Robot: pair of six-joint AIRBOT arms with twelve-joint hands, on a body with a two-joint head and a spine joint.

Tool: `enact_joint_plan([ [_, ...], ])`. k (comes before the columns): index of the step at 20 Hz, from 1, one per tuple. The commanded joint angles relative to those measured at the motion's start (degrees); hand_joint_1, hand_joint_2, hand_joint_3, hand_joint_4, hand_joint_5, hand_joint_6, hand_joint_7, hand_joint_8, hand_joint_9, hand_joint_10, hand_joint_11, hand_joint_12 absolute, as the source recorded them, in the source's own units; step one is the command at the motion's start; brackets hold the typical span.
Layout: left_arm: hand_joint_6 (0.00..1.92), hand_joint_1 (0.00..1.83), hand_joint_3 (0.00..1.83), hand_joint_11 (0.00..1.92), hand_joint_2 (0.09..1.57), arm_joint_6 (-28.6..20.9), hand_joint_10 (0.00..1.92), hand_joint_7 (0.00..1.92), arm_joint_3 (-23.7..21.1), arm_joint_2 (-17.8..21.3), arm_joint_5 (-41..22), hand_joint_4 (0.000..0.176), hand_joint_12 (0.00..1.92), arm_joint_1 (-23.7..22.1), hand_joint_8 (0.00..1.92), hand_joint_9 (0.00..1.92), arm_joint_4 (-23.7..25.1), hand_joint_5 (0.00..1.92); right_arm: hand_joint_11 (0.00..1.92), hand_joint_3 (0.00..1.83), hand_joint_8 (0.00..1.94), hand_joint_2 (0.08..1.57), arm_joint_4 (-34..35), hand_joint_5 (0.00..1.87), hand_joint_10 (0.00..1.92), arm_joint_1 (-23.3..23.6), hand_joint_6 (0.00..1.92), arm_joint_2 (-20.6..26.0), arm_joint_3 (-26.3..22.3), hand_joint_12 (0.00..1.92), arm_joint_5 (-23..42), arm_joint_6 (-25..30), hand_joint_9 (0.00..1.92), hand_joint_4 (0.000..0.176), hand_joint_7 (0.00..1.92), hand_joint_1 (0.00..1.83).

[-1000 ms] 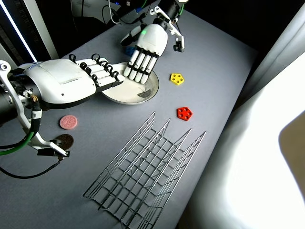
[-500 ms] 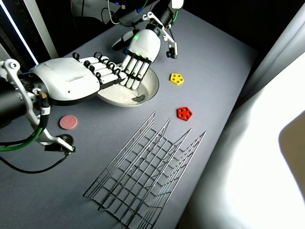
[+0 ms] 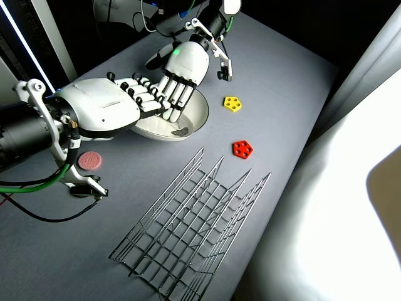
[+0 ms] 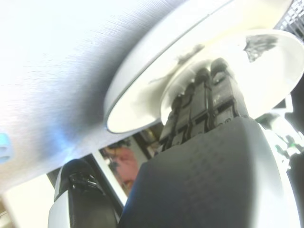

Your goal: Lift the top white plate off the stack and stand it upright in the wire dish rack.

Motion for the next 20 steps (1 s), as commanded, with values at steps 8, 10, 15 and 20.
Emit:
enact_joint_plan([
  [8,0.0,0.1,0.0,0.03,0.85,-0.2,0.0,0.0,-0.2,-1.0,-2.1,0.0,0.01,-0.7,0.0,0.0,-0.3,0.0,0.28,0.0,0.01,1.12,5.7,0.13,0.02,-1.8,0.01,0.1,-0.1,0.11,2.9,0.0,0.22,0.0,0.15,1.3],
  [10,0.0,0.12,0.0,0.03,0.85,-0.2,0.0,0.0,0.3,-1.0,-2.2,0.0,0.01,-0.6,0.0,0.0,-0.4,0.0,0.29,0.0,0.01,1.13,5.8,0.14,0.01,-1.8,0.0,0.4,-0.4,0.11,2.9,0.0,0.22,0.0,0.16,1.29],
  [15,0.0,0.11,0.0,0.03,0.85,-0.8,0.0,0.0,2.6,-0.9,-3.2,0.0,0.01,-0.7,0.0,0.0,-2.9,0.0,0.32,0.0,0.01,1.12,5.8,0.15,0.01,-1.4,0.01,0.4,-1.0,0.13,2.9,0.0,0.25,0.0,0.18,1.29],
  [20,0.0,0.11,0.0,0.04,0.85,-1.3,0.0,0.0,3.9,-0.8,-4.0,0.0,0.02,-0.7,0.0,0.0,-3.2,0.0,0.43,0.0,0.01,1.11,5.9,0.25,0.01,0.0,0.01,0.9,-1.3,0.18,2.8,0.0,0.39,0.0,0.29,1.37],
])
